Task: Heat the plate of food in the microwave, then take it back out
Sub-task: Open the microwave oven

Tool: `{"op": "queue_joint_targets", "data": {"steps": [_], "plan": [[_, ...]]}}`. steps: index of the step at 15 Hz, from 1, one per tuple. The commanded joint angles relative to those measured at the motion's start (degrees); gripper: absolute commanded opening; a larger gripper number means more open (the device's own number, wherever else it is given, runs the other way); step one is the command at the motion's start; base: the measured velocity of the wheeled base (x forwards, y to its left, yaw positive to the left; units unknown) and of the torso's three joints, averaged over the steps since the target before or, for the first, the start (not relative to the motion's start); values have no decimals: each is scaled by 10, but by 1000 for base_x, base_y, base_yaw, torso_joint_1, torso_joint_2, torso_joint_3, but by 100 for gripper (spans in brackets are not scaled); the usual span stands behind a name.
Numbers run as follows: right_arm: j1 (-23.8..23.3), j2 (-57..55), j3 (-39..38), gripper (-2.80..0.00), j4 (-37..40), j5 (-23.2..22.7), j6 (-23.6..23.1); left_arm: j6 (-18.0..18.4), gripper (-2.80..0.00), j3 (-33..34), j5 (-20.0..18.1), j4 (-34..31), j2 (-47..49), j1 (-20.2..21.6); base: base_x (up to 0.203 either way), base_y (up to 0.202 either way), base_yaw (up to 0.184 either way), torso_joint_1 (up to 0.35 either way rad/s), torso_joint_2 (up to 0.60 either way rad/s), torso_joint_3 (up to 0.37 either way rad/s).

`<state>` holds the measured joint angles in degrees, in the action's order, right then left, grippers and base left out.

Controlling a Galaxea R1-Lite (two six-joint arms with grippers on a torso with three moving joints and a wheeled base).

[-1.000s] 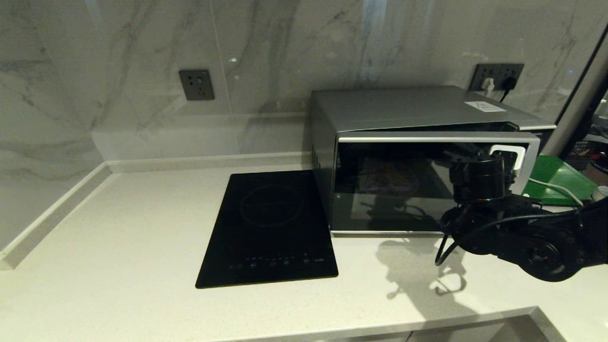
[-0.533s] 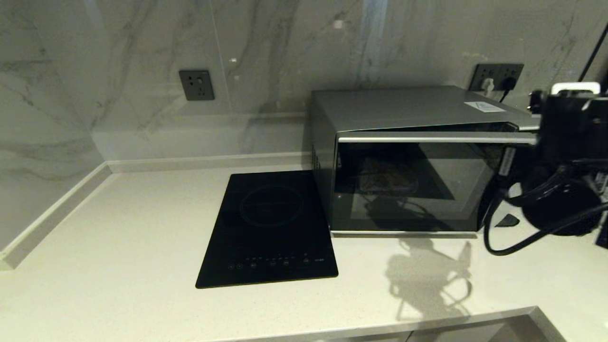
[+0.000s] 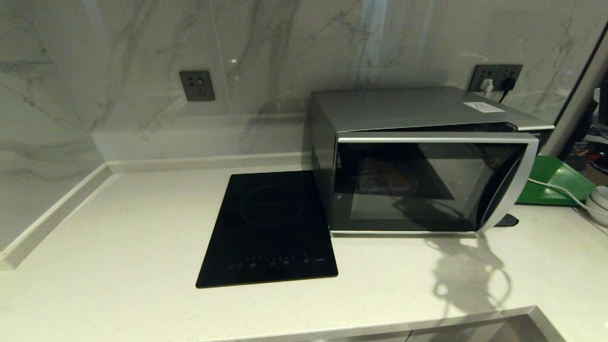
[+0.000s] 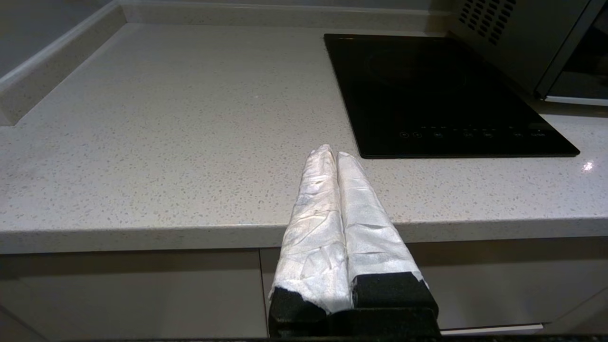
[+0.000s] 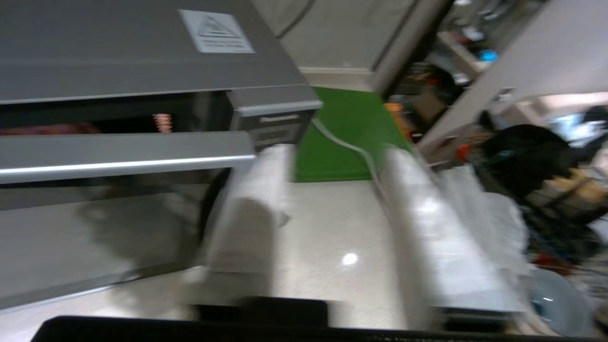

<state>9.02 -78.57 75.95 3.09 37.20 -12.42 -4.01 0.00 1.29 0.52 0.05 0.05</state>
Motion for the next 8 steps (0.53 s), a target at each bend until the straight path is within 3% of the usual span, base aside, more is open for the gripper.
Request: {"op": "queue_joint_targets", "data": {"steps": [1, 4, 6, 8], "plan": [[-4, -13, 95, -280, 152, -44, 45, 0, -280, 0, 0, 0, 0, 0, 0, 0, 0, 0, 0, 0], [-9, -56, 202, -280, 330, -143, 130, 0, -280, 0, 0, 0, 0, 0, 0, 0, 0, 0, 0, 0], [-17, -94, 237, -280, 373, -187, 167, 0, -280, 0, 0, 0, 0, 0, 0, 0, 0, 0, 0, 0], [-19, -128, 253, -280, 378, -195, 182, 0, -280, 0, 0, 0, 0, 0, 0, 0, 0, 0, 0, 0]]}}
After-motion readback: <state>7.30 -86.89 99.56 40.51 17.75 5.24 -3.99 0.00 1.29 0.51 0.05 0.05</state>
